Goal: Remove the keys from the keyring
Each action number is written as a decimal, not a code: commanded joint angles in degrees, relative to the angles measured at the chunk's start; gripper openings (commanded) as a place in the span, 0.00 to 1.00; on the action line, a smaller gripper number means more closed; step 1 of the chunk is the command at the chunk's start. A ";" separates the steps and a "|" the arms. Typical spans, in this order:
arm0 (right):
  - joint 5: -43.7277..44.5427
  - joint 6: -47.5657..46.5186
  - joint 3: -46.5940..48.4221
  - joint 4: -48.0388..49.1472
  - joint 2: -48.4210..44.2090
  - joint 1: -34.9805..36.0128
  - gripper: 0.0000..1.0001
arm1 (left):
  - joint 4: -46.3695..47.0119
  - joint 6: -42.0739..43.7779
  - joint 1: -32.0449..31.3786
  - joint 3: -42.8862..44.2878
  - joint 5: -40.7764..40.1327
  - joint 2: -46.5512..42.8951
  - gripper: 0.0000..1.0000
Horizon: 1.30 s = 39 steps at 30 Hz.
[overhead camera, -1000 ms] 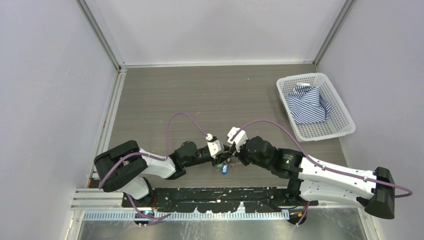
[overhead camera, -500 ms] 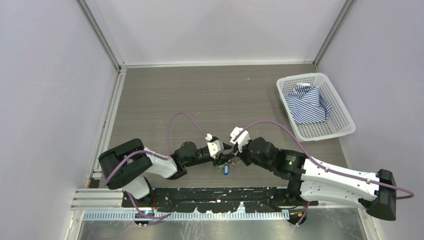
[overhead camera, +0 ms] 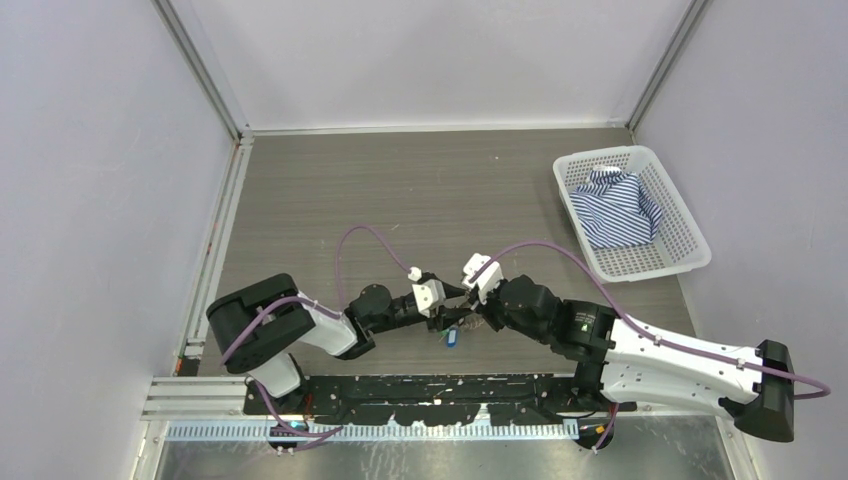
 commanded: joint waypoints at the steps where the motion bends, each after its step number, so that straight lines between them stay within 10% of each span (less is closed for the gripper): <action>1: 3.47 -0.03 2.71 7.99 -2.39 0.33 0.01 | 5.39 -0.03 -0.06 -2.26 0.51 0.78 0.45; 13: -0.88 0.09 4.50 6.34 -1.71 0.41 0.01 | -0.32 2.21 -0.03 -3.04 -3.62 -9.14 0.50; 20: -1.74 -0.22 5.08 5.91 -1.49 0.47 0.01 | -18.57 6.36 -0.04 0.85 3.00 -16.41 0.49; 39: -1.80 -0.55 7.03 3.68 -1.40 1.54 0.01 | -14.01 6.61 0.30 1.74 -0.29 -13.70 0.47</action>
